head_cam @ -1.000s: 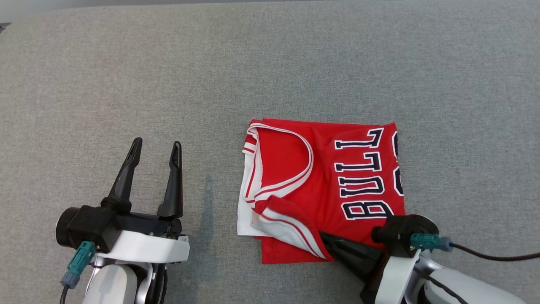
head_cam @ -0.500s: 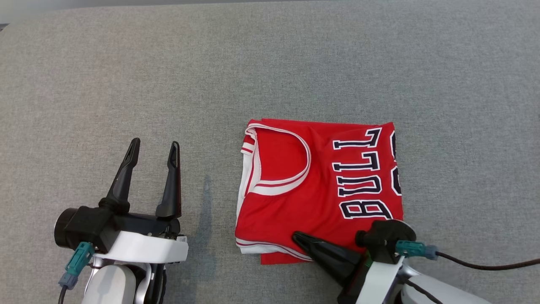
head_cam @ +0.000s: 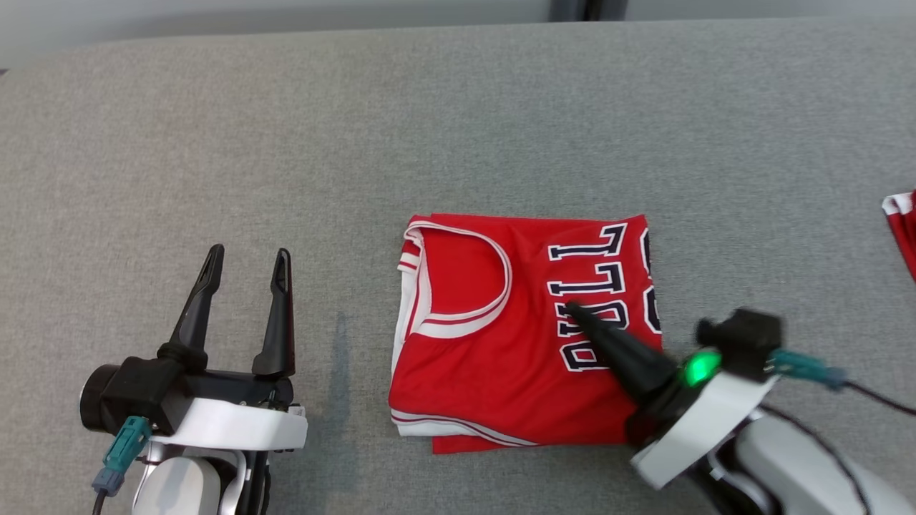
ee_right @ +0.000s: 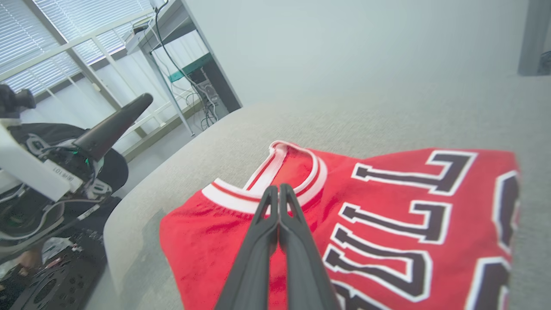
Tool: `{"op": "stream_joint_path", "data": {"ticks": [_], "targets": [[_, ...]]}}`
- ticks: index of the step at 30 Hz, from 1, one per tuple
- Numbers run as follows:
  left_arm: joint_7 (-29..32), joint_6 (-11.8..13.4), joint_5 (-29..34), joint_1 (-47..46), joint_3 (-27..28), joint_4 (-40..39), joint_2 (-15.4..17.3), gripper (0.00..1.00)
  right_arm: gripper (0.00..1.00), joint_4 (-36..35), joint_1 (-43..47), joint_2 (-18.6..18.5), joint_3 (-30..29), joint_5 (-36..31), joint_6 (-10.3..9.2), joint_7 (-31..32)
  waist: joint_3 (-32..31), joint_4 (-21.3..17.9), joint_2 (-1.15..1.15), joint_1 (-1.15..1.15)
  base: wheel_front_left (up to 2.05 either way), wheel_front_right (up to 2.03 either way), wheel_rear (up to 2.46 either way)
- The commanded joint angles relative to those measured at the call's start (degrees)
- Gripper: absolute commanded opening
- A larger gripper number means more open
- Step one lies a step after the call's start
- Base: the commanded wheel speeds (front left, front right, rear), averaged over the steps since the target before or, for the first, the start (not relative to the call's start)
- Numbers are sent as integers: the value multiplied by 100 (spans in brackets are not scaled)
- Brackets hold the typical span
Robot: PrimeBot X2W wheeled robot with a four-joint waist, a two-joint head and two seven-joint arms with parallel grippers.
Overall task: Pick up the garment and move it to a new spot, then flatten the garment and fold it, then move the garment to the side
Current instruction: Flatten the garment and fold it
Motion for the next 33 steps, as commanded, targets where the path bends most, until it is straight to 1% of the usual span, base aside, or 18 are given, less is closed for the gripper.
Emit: {"op": "stream_joint_path", "data": {"ticks": [1,2,3,4,5,6,9,11,13,16,20,27,33], "targets": [[-17,37,51,31,32,6,64,100,0,-26,162,-25,-424,-96,-1,-55,-116,-105,0,0,0,0,0],[-16,42,58,55,45,8,83,100,12,-82,272,38,-782,-154,0,-54,-165,-145,0,0,0,0,0],[-16,42,58,55,45,8,83,100,12,-82,272,38,-782,-154,0,-54,-165,-145,0,0,0,0,0],[-9,59,63,83,45,5,100,100,43,-117,397,79,-1135,-276,0,-51,-208,-180,0,0,0,0,0],[7,70,65,103,57,-4,117,100,80,-124,535,128,-1518,-399,0,-53,-245,-216,0,0,0,0,0],[18,84,76,114,50,-9,136,100,100,-131,667,202,-1908,-545,-1,-53,-281,-247,0,0,0,0,0],[75,111,108,148,65,-54,205,100,100,-247,1020,482,-2927,-1013,0,-54,-381,-328,0,0,0,0,0],[118,151,111,190,77,-83,235,100,100,-318,1234,634,-3447,-1337,0,-48,-442,-375,0,0,0,0,0],[156,172,117,241,90,-108,262,100,100,-366,1412,761,-3848,-1602,0,-46,-505,-421,0,0,0,0,0],[197,192,110,309,102,-150,301,100,100,-432,1660,880,-4235,-1926,0,-4,-612,-481,0,0,0,0,0],[271,207,86,504,100,-193,378,100,100,-585,2030,1000,-4588,-2191,0,239,-795,-570,0,0,0,0,0],[384,253,65,707,61,-286,415,100,100,-823,2296,1146,-4742,-2307,0,475,-965,-613,0,0,0,0,0],[457,293,71,739,-2,-365,415,100,100,-903,2349,1170,-4778,-2343,0,607,-1002,-577,0,0,0,0,0]]}}
